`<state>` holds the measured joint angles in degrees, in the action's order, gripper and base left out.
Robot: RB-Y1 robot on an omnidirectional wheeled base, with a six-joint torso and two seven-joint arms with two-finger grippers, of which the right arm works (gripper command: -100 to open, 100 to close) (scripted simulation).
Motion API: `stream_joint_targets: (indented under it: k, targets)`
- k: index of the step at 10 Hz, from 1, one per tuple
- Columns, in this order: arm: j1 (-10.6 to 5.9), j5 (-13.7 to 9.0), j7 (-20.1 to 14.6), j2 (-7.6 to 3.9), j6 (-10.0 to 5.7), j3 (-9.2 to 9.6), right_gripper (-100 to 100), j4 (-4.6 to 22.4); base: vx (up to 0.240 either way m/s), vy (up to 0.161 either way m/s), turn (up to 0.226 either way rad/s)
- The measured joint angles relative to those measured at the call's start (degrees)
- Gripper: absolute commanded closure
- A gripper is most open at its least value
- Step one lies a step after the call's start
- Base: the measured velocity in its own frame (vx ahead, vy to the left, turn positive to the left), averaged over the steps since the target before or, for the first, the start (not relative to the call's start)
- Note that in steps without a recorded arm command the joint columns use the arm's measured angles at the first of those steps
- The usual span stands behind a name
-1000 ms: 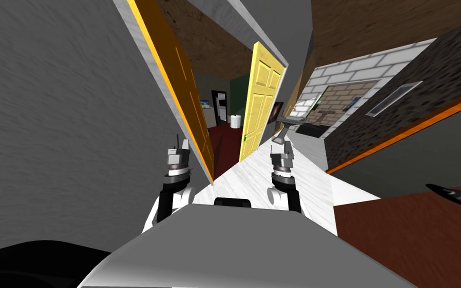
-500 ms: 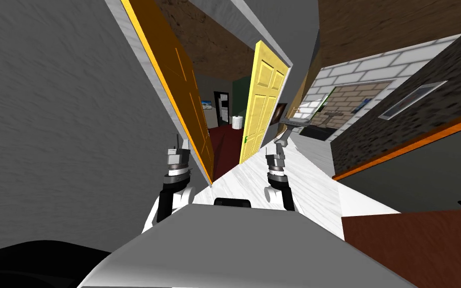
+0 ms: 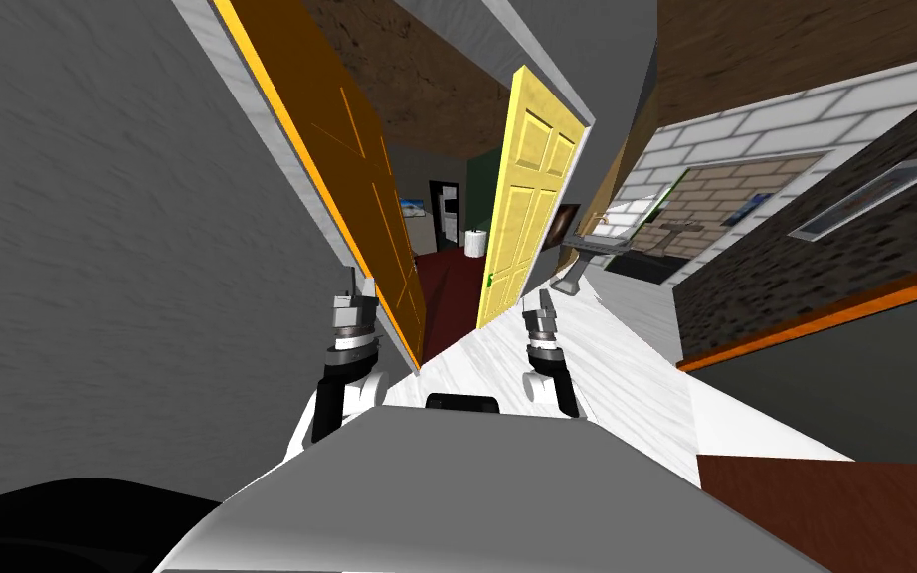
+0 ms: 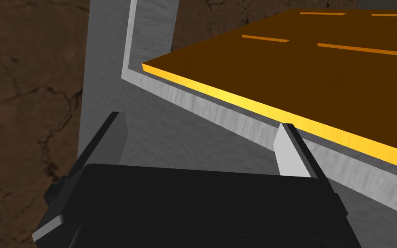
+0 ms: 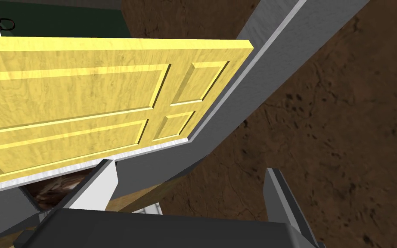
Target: Push the door open
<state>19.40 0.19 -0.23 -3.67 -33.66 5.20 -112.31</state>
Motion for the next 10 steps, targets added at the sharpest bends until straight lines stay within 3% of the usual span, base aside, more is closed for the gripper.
stream_joint_targets:
  k: [10]
  targets:
    - [-4.94,-1.2,0.4,-1.59,-1.81,1.74,-100,13.0,0.087,-0.089,0.076]
